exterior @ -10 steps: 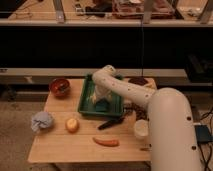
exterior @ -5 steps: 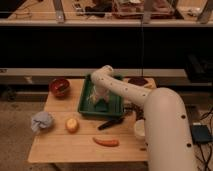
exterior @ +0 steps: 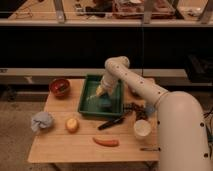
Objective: Place sponge in paper cup
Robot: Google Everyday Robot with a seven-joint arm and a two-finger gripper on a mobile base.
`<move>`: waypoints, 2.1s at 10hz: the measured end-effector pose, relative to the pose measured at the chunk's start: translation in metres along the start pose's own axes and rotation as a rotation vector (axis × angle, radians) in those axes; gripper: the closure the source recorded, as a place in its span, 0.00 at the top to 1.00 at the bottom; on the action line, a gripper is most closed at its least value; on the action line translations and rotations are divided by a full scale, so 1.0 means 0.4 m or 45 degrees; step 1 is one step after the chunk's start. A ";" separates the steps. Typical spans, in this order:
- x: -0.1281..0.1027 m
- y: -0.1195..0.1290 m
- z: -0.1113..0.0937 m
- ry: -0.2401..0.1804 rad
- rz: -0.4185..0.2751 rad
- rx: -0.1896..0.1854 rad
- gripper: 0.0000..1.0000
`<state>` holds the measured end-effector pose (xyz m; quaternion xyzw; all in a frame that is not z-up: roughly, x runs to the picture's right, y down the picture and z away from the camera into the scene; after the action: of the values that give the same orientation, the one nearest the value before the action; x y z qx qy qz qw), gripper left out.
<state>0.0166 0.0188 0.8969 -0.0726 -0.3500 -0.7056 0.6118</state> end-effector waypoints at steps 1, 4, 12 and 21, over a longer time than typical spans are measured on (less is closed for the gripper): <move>-0.004 0.031 -0.022 -0.003 0.012 0.017 0.00; -0.067 0.185 -0.117 0.014 0.071 0.052 0.00; -0.369 0.354 -0.431 0.202 0.186 -0.043 0.00; -0.449 0.275 -0.478 0.073 0.072 -0.213 0.00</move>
<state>0.2227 0.0525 0.7037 -0.1130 -0.2700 -0.7166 0.6331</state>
